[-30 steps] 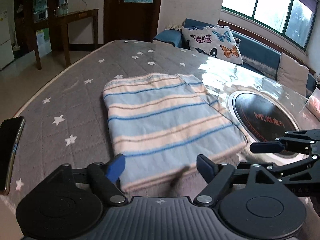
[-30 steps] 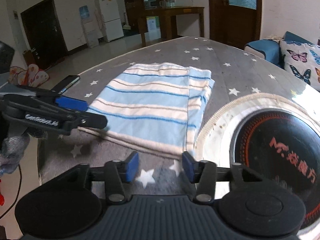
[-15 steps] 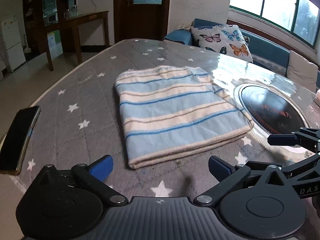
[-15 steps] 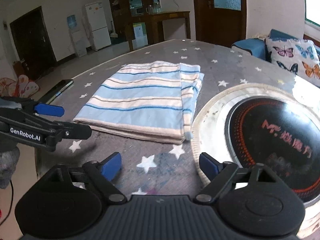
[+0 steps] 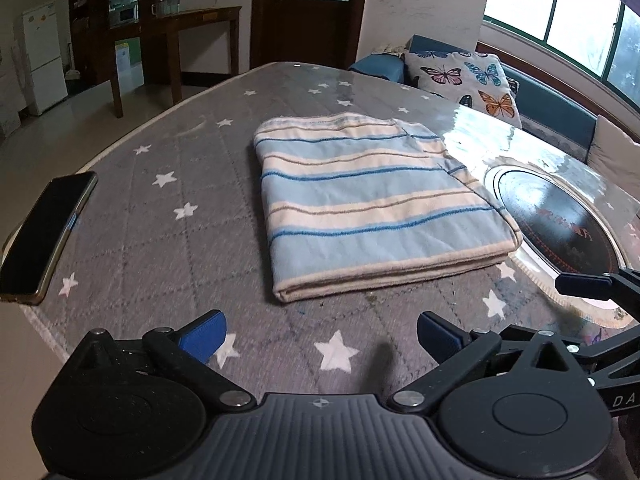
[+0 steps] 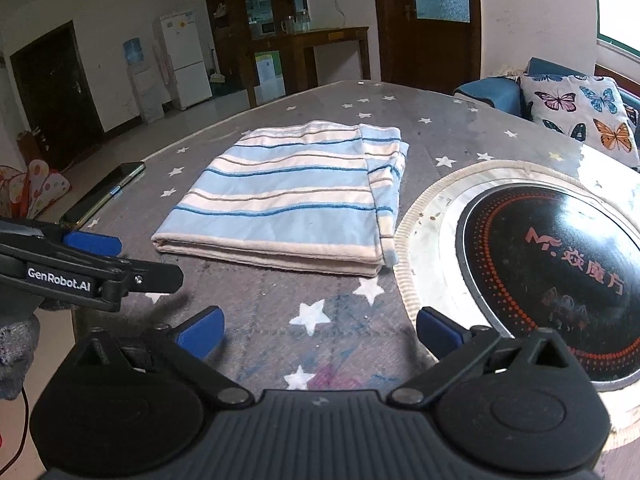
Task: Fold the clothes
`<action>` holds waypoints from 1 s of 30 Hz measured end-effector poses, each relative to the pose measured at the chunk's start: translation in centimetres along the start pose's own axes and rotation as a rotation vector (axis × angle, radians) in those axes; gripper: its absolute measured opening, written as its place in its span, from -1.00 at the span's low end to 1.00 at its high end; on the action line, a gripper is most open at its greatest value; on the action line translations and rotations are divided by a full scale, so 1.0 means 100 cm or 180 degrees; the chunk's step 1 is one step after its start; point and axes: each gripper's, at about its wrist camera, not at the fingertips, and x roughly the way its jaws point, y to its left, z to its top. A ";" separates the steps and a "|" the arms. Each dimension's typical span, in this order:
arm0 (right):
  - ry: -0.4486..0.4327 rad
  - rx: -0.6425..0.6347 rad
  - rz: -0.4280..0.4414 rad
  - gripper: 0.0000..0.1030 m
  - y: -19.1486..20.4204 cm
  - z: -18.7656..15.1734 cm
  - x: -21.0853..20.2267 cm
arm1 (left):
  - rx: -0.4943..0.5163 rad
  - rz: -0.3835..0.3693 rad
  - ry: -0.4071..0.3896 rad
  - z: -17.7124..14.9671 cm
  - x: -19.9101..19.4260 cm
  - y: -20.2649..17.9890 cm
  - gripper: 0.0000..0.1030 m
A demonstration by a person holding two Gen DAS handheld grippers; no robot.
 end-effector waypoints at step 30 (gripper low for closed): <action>0.0015 0.0156 -0.0150 1.00 0.015 -0.016 -0.002 | -0.0151 0.0111 -0.0001 -0.016 -0.006 0.005 1.00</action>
